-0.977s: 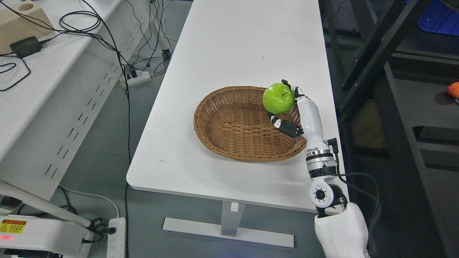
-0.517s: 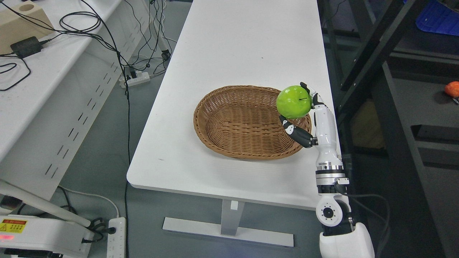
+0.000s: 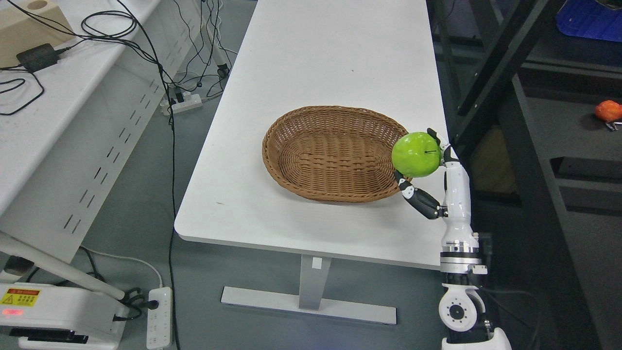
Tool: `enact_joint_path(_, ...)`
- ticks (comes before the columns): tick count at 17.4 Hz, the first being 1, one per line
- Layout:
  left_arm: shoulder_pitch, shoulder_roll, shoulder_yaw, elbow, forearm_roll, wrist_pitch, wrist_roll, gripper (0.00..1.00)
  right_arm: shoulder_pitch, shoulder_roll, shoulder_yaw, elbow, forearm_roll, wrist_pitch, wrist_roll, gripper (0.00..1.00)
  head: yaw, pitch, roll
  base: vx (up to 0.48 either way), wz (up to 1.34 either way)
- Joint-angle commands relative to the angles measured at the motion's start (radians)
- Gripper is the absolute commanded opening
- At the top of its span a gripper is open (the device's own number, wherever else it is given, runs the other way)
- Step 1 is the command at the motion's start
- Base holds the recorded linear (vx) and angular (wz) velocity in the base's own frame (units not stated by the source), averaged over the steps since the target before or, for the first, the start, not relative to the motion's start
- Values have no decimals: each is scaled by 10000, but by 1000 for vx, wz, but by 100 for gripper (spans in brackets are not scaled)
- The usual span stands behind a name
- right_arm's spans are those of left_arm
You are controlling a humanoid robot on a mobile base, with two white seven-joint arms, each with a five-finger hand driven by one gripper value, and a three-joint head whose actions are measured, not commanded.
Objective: Place green apple on left shelf middle layer
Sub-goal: 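Carry the held apple while turning toward the black fruit shelf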
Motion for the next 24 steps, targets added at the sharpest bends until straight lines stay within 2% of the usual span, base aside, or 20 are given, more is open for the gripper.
enact_joint_path(1, 0, 175, -17, -4, 0, -5, 2, 100, 297, -159, -202, -326, -142, 6, 47, 0, 0, 0, 0, -92, -23)
enact_joint_path(12, 0, 175, 13, -4, 0, -5, 2, 100, 435, -159, -247, -296, -143, 6, 32, 0, 0, 0, 0, -122, -40)
enact_joint_path(24, 0, 175, 14, -4, 0, -5, 2, 100, 466, -159, -248, -280, -189, -10, 78, 1, 0, 0, 0, -205, -23)
